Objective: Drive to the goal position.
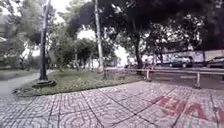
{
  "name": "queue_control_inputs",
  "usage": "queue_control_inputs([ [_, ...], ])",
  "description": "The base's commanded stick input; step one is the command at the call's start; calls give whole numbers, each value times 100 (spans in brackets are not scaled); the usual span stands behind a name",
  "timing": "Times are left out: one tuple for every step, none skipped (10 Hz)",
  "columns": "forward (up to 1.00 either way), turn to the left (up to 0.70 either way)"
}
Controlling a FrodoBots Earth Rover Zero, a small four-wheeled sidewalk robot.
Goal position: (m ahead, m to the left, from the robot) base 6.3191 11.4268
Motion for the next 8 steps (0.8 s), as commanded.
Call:
queue_control_inputs([
  [63, 17],
  [100, 27],
  [100, 27],
  [100, 27],
  [100, 27],
  [100, 27],
  [100, 27],
  [100, 27],
])
